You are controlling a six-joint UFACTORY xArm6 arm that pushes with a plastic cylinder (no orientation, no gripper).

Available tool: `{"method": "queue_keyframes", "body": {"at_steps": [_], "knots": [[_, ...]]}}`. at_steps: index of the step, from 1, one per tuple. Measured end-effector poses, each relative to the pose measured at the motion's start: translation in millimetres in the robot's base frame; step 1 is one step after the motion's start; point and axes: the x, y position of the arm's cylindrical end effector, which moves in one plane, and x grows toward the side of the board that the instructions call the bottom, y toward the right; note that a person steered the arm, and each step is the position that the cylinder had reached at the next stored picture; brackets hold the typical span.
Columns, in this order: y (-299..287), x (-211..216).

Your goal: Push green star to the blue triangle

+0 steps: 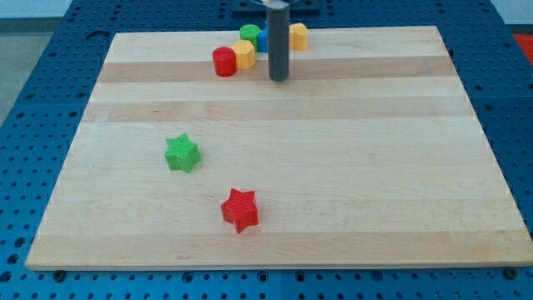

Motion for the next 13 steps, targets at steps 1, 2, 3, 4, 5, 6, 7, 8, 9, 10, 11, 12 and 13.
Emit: {"method": "queue_keyframes", "body": {"at_steps": [1, 2, 3, 4, 5, 6, 7, 8, 9, 10, 11, 12, 13], "knots": [[-4.2, 56.9], [2.1, 96.3], [0.3, 127.4], [-14.9, 140.4], [-16.4, 142.5], [-21.3, 148.2], [-44.6, 150.5], [-77.1, 154.3], [-103.5, 185.8], [-147.3, 196.5], [-179.5, 180.9], [-184.6, 151.1], [-149.1, 131.3]]}}
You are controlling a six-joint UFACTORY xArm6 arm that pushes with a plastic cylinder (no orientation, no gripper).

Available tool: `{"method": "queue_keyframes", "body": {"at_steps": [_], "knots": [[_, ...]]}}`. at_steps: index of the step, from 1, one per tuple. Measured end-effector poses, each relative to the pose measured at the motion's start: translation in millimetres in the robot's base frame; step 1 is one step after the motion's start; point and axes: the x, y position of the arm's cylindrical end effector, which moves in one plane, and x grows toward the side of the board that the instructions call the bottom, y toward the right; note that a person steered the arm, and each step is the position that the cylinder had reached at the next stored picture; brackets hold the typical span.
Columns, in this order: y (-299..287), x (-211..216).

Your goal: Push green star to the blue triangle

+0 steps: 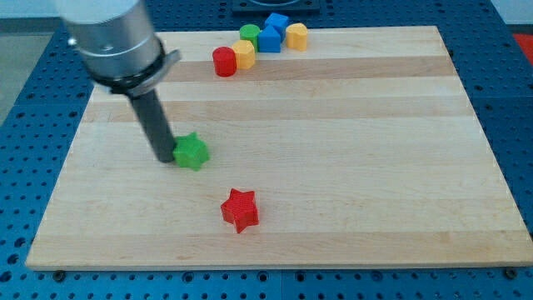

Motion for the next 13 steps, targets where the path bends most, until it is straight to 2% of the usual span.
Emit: {"method": "queue_keyframes", "body": {"at_steps": [1, 2, 3, 4, 6, 7, 8, 9, 10, 11, 12, 13], "knots": [[25.8, -3.1], [-9.9, 14.4], [-5.4, 30.0], [36.6, 28.4], [120.2, -42.5], [131.8, -46.3], [130.8, -20.3], [97.5, -4.7], [81.0, -37.4], [96.7, -88.5], [110.8, -99.8], [110.9, -92.5]]}}
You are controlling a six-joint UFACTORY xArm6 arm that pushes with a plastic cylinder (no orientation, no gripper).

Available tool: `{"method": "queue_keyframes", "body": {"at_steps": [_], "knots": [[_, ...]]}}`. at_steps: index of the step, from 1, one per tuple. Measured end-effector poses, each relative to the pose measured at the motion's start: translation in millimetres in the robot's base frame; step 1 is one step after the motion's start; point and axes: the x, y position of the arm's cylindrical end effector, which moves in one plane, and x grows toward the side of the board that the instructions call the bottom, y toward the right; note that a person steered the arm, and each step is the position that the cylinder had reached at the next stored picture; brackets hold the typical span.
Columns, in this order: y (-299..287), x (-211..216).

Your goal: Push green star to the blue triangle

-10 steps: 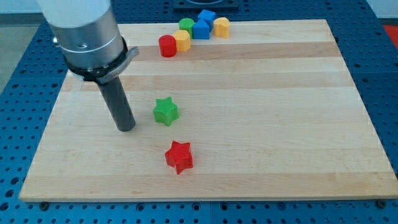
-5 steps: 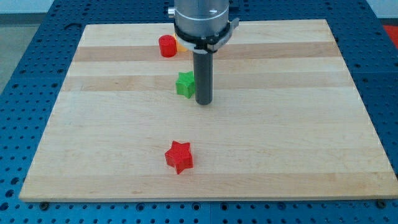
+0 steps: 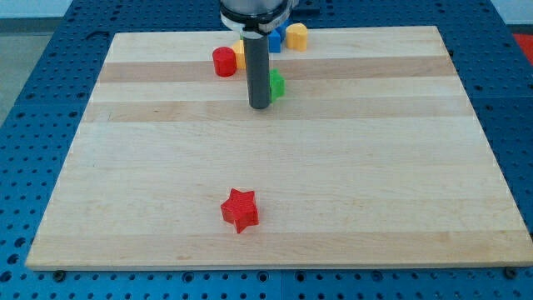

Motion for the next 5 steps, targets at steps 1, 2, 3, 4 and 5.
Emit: {"method": "queue_keyframes", "body": {"at_steps": [1, 2, 3, 4, 5], "knots": [[14.1, -21.7], [32.6, -58.6], [34.1, -61.4], [39.7, -52.9], [54.8, -52.7]]}}
